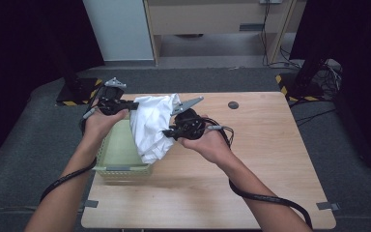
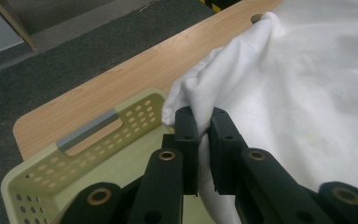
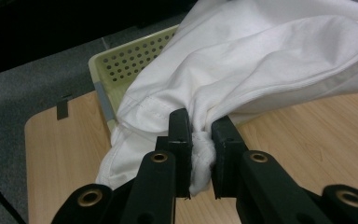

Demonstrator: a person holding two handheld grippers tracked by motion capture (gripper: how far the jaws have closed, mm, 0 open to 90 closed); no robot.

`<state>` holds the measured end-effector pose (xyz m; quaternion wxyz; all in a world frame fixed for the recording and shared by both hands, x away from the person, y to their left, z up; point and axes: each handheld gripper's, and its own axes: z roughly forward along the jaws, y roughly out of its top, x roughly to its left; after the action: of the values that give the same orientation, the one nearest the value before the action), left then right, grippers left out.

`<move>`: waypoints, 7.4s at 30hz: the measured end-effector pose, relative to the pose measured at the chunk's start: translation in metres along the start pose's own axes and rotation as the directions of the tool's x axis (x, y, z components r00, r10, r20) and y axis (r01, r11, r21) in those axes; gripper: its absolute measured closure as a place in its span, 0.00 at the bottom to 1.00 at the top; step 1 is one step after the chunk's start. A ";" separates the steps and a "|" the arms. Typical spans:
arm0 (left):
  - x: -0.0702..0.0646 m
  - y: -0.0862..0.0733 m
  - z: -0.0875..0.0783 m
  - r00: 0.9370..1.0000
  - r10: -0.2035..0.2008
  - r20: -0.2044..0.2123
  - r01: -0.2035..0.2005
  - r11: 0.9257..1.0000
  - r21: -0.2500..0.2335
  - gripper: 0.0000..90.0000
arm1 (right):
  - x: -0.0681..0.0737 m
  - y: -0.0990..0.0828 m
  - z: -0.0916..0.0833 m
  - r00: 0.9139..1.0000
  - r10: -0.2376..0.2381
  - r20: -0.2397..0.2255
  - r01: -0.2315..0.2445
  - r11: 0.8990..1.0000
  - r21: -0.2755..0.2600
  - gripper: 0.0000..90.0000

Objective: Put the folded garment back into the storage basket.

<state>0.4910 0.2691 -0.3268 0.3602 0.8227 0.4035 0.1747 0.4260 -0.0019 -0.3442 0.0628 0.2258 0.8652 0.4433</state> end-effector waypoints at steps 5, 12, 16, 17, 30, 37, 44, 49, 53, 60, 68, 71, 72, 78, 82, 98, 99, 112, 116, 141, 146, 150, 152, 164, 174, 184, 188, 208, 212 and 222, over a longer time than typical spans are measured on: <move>0.008 -0.002 0.000 1.000 0.000 -0.007 0.000 1.000 0.007 0.93 | -0.002 0.006 0.008 1.000 -0.004 0.001 0.004 1.000 0.002 0.90; 0.022 -0.006 -0.001 1.000 -0.013 -0.018 0.013 1.000 0.009 0.93 | -0.005 0.012 0.021 1.000 0.010 -0.002 -0.010 1.000 -0.004 0.90; 0.030 -0.009 -0.003 0.999 -0.023 -0.026 0.023 1.000 0.005 0.93 | -0.004 0.016 0.029 1.000 0.010 -0.006 -0.010 1.000 -0.007 0.90; 0.032 -0.010 -0.004 0.999 -0.025 -0.029 0.025 1.000 0.005 0.93 | -0.004 0.016 0.031 1.000 0.010 -0.007 -0.010 1.000 -0.006 0.90; 0.049 -0.022 -0.004 0.998 -0.035 -0.058 0.036 0.999 0.020 0.93 | -0.004 0.021 0.059 1.000 0.019 -0.018 -0.019 1.000 -0.004 0.90; 0.056 -0.030 -0.009 0.996 -0.041 -0.077 0.043 0.999 0.023 0.93 | 0.001 0.022 0.073 0.999 0.028 -0.036 -0.028 1.000 -0.003 0.90; 0.061 -0.039 -0.010 0.995 -0.048 -0.085 0.051 0.998 0.031 0.93 | 0.006 0.021 0.083 0.999 0.028 -0.043 -0.028 1.000 -0.003 0.90; 0.064 -0.042 -0.012 0.995 -0.049 -0.090 0.052 0.998 0.030 0.93 | 0.010 0.021 0.090 0.999 0.023 -0.044 -0.024 1.000 -0.007 0.90; 0.065 -0.044 -0.014 0.994 -0.048 -0.093 0.050 0.998 0.028 0.93 | 0.013 0.022 0.095 0.999 0.024 -0.047 -0.024 1.000 -0.007 0.90; 0.071 -0.050 -0.014 0.994 -0.059 -0.097 0.063 0.998 0.030 0.93 | 0.015 0.022 0.104 0.998 0.030 -0.053 -0.030 1.000 -0.007 0.90; 0.079 -0.056 -0.014 0.992 -0.071 -0.100 0.075 0.997 0.036 0.93 | 0.017 0.021 0.116 0.997 0.039 -0.061 -0.039 0.999 -0.009 0.90; 0.082 -0.058 -0.013 0.992 -0.077 -0.102 0.082 0.996 0.039 0.93 | 0.018 0.020 0.120 0.997 0.046 -0.065 -0.047 0.999 -0.004 0.89; 0.082 -0.058 -0.012 0.992 -0.076 -0.102 0.081 0.996 0.043 0.93 | 0.018 0.020 0.121 0.997 0.046 -0.065 -0.047 0.999 -0.005 0.89; 0.082 -0.065 0.003 0.988 -0.088 -0.125 0.101 0.989 0.104 0.86 | 0.017 0.009 0.128 0.996 0.063 -0.068 -0.062 0.998 0.013 0.82; 0.079 -0.073 0.008 0.984 -0.092 -0.149 0.112 0.985 0.128 0.56 | 0.011 -0.010 0.127 0.997 0.063 -0.039 -0.061 0.997 0.047 0.43; 0.045 -0.067 0.015 0.990 -0.082 -0.114 0.101 0.982 0.163 0.10 | 0.006 -0.021 0.083 0.996 0.071 -0.049 -0.072 0.997 -0.007 0.06; 0.042 -0.066 0.014 0.991 -0.076 -0.111 0.094 0.982 0.165 0.09 | 0.005 -0.021 0.081 0.997 0.070 -0.046 -0.070 0.997 -0.010 0.06; 0.001 -0.048 0.015 0.994 -0.064 -0.085 0.077 0.986 0.150 0.07 | -0.003 -0.032 0.044 0.997 0.055 -0.051 -0.056 0.998 -0.015 0.06; -0.018 -0.043 0.018 0.995 -0.063 -0.072 0.072 0.988 0.137 0.07 | -0.007 -0.039 0.021 0.998 0.048 -0.050 -0.049 0.999 -0.016 0.06; -0.128 -0.022 0.038 0.997 0.077 0.018 -0.079 0.990 0.121 0.05 | -0.019 -0.097 -0.053 0.999 0.050 0.014 -0.050 0.999 -0.005 0.06; -0.146 -0.021 0.044 0.993 0.107 0.042 -0.111 0.987 0.119 0.05 | -0.019 -0.106 -0.060 0.999 0.044 0.019 -0.044 0.999 0.006 0.06; -0.158 -0.022 0.052 0.991 0.122 0.052 -0.127 0.984 0.124 0.05 | -0.021 -0.116 -0.065 0.999 0.049 0.024 -0.049 0.999 0.010 0.06; -0.163 -0.023 0.056 0.990 0.127 0.063 -0.134 0.983 0.127 0.05 | -0.024 -0.122 -0.068 0.998 0.053 0.030 -0.053 0.999 0.011 0.06; -0.187 -0.028 0.081 0.985 0.145 0.098 -0.159 0.977 0.145 0.05 | -0.037 -0.163 -0.085 0.992 0.109 0.068 -0.111 0.994 0.022 0.06; -0.203 -0.038 0.100 0.981 0.151 0.125 -0.170 0.972 0.162 0.05 | -0.045 -0.190 -0.100 0.984 0.154 0.094 -0.157 0.988 0.017 0.06; -0.208 -0.051 0.116 0.983 0.131 0.129 -0.154 0.970 0.187 0.05 | -0.048 -0.213 -0.102 0.976 0.190 0.109 -0.194 0.981 0.025 0.06; -0.210 -0.058 0.121 0.984 0.122 0.134 -0.146 0.970 0.194 0.05 | -0.049 -0.225 -0.102 0.971 0.203 0.128 -0.209 0.977 0.032 0.06; -0.205 -0.112 0.160 0.992 0.045 0.122 -0.071 0.972 0.222 0.05 | -0.069 -0.280 -0.094 0.922 0.295 0.249 -0.318 0.947 0.054 0.05; -0.207 -0.123 0.160 0.993 0.033 0.109 -0.051 0.985 0.166 0.03 | -0.068 -0.287 -0.088 0.921 0.283 0.269 -0.313 0.947 0.076 0.05; -0.215 -0.142 0.156 0.997 0.043 0.057 -0.046 0.998 0.053 0.00 | -0.054 -0.294 -0.074 0.927 0.163 0.339 -0.203 0.975 0.086 0.00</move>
<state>0.3732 0.0870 -0.5363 0.3448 0.8455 0.3797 0.1486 0.3528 -0.2286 -0.5384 0.1513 0.3800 0.8424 0.3508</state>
